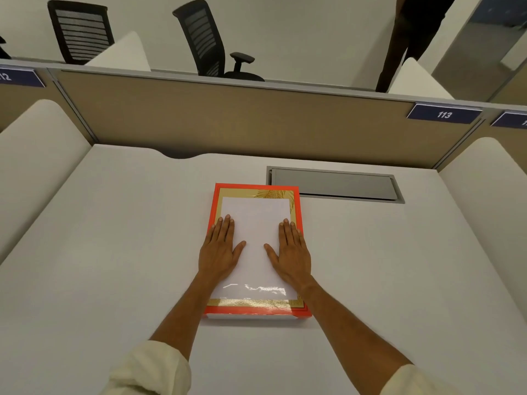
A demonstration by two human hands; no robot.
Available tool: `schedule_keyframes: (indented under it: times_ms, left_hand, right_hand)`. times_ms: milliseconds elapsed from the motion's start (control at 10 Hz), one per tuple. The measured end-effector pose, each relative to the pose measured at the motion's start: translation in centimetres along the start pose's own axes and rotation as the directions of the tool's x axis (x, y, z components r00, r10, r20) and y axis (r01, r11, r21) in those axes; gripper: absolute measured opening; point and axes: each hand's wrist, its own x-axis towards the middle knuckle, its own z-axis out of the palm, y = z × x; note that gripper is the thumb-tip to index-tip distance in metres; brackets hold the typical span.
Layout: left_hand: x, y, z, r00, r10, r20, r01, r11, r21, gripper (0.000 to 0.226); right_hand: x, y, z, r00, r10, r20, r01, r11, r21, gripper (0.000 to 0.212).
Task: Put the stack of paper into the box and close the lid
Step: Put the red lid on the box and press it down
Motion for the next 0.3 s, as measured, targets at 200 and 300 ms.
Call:
schedule_keyframes:
  times_ms: [200, 300]
  left_hand:
    - [0.6, 1.7, -1.2, 0.999, -0.034, -0.004, 0.033, 0.995, -0.089, 0.094]
    - [1.0, 3.2, -1.4, 0.999, -0.027, -0.04, 0.022, 0.992, -0.122, 0.095]
  right_hand:
    - [0.0, 0.1, -1.9, 1.0, 0.007, -0.002, -0.007, 0.995, 0.095, 0.095]
    - [0.0, 0.7, -2.7, 1.0, -0.002, -0.026, 0.005, 0.995, 0.102, 0.096]
